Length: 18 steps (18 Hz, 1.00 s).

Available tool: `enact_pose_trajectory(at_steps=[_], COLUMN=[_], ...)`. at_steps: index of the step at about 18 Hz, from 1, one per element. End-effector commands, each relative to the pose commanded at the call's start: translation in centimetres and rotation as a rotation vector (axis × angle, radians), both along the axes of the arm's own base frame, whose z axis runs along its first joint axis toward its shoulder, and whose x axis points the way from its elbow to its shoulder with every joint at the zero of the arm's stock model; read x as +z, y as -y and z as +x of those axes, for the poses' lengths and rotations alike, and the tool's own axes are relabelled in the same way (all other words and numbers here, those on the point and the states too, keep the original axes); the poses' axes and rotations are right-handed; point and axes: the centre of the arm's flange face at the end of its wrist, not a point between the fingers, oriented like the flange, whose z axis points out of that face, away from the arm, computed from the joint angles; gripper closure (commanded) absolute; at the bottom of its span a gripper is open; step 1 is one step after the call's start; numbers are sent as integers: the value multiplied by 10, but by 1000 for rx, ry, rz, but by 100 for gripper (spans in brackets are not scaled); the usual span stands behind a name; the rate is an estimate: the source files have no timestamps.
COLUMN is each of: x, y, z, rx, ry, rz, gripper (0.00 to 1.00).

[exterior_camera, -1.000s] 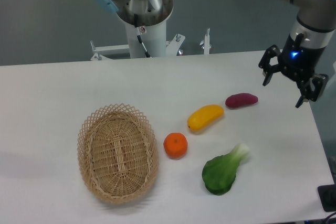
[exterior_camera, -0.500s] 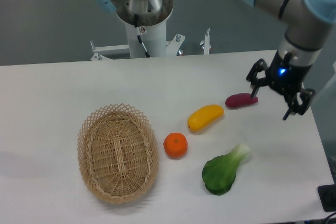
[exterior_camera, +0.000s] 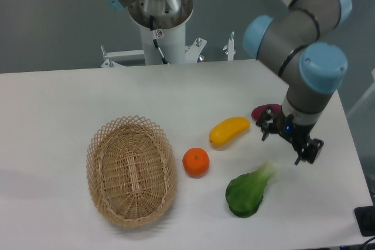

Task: Pick up the green vegetable from the table
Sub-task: 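Move the open gripper over the green bok choy and lower it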

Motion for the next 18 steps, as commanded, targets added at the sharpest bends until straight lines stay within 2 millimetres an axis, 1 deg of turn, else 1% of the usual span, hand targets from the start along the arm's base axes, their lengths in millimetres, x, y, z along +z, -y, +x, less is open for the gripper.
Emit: enact_pose_trajectory(at_steps=[1,3,6,8,9,11,13,15,16,18], x=[-9,-24,-34,-42,-45,-55,-60,-63,-67,-66], y=[-7,-6,-3,-4,-7,-4,-3,-3,-5,-8], z=[2,10,14,21,26,30,32,35,40,41], rx=[-12,-19,-15,-13,-14,-12,-19,-17,-22,-18], ry=[-8,-4,-1,-8,-33,-92,-133,-134,-129,-140], rz=[-1,-7,-27,-51,-55,-50,-39,-44,-47,-39], gripper=[0,0,0,0,0,0,0,0,0,0])
